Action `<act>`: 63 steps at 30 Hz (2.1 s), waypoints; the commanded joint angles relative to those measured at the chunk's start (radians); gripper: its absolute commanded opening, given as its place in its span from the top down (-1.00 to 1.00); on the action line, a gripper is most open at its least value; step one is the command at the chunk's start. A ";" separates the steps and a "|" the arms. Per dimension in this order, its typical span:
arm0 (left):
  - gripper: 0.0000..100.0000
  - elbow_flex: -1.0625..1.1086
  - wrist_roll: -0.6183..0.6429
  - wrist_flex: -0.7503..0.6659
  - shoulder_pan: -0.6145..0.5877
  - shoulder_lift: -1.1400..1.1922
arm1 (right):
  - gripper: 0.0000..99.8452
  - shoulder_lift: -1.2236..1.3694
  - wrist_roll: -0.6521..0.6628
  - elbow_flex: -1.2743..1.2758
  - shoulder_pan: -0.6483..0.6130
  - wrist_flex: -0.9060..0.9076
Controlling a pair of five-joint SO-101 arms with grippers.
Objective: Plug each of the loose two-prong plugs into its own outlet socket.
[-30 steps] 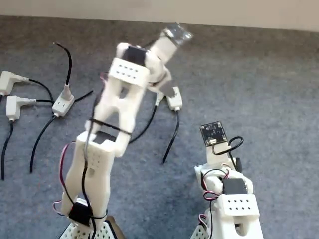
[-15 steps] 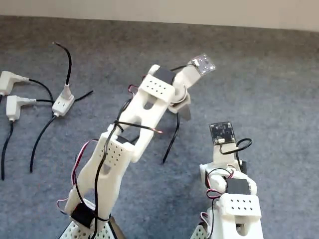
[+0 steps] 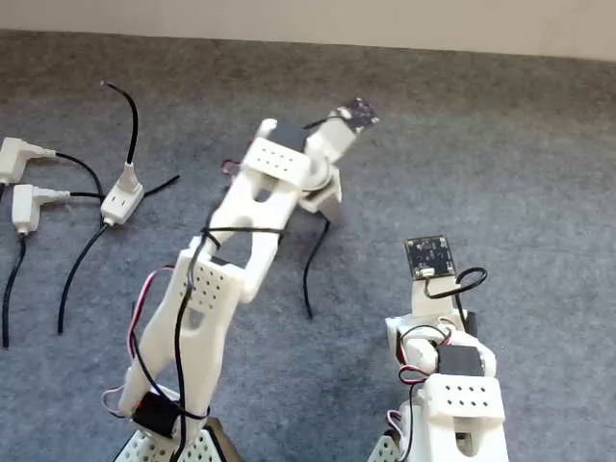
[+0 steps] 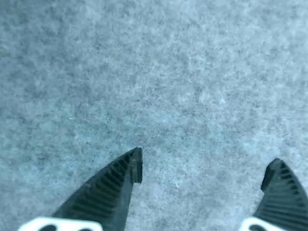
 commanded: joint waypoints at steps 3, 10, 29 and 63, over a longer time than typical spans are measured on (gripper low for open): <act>0.29 -0.007 0.005 0.025 -0.024 0.001 | 0.25 -0.019 -0.003 -0.013 0.008 -0.015; 0.41 -0.087 0.009 0.034 -0.036 -0.004 | 0.25 -0.019 -0.002 -0.013 0.008 -0.015; 0.78 -0.206 0.009 0.175 -0.133 -0.002 | 0.25 -0.019 0.000 -0.013 0.007 -0.015; 0.80 -0.369 -0.031 0.104 -0.041 0.211 | 0.25 -0.019 0.002 -0.008 -0.041 -0.015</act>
